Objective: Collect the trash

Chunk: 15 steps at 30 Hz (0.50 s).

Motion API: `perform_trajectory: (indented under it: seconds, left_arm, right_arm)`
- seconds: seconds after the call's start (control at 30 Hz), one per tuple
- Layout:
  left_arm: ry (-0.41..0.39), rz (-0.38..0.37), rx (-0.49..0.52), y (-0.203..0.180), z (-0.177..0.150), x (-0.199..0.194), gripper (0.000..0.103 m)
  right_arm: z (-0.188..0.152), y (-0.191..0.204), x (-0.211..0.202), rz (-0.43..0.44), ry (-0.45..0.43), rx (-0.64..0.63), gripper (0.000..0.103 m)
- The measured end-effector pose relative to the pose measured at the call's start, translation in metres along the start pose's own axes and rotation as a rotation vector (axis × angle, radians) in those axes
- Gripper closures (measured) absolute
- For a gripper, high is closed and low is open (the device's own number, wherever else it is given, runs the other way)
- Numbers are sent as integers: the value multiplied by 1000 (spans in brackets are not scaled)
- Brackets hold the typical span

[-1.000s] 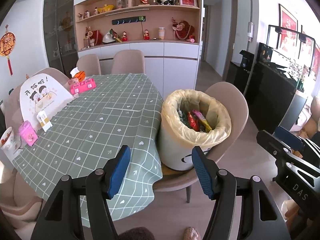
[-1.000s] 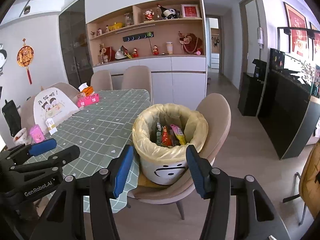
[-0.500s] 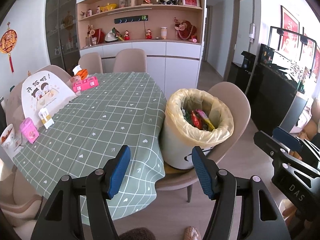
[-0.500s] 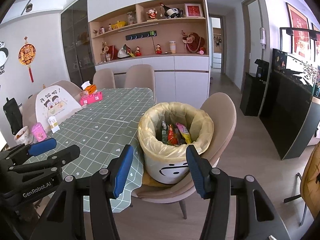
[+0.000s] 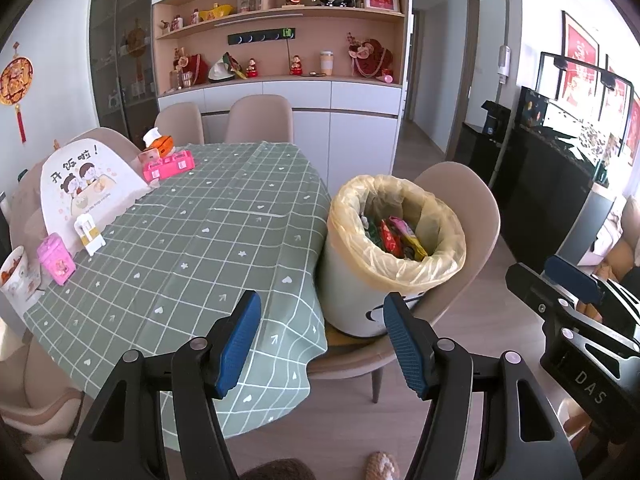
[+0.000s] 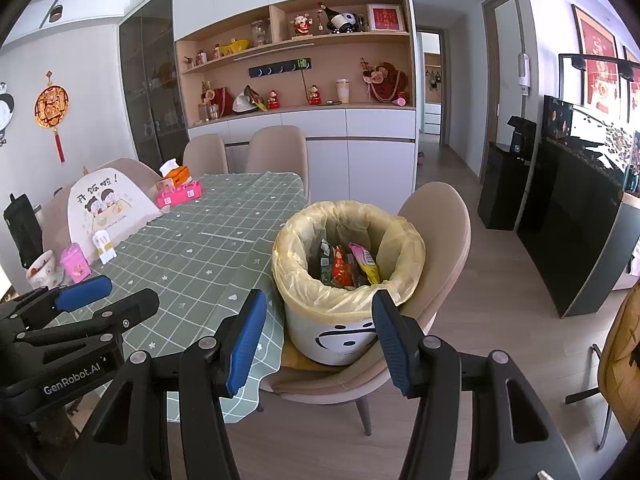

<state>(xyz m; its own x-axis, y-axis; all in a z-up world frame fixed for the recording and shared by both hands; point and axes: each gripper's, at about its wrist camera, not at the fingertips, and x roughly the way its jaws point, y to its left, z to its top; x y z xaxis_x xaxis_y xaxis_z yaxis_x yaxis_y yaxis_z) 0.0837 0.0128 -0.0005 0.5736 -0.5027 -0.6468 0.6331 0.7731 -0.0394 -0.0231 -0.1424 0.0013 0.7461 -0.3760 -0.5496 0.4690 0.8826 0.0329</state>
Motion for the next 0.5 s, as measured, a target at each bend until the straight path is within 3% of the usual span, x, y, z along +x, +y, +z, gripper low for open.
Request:
perform_trajectory:
  seconds: [0.5]
  left_arm:
    - [1, -1, 3, -1, 0, 0, 39]
  right_arm:
    - [-1, 3, -1, 0, -2, 1, 51]
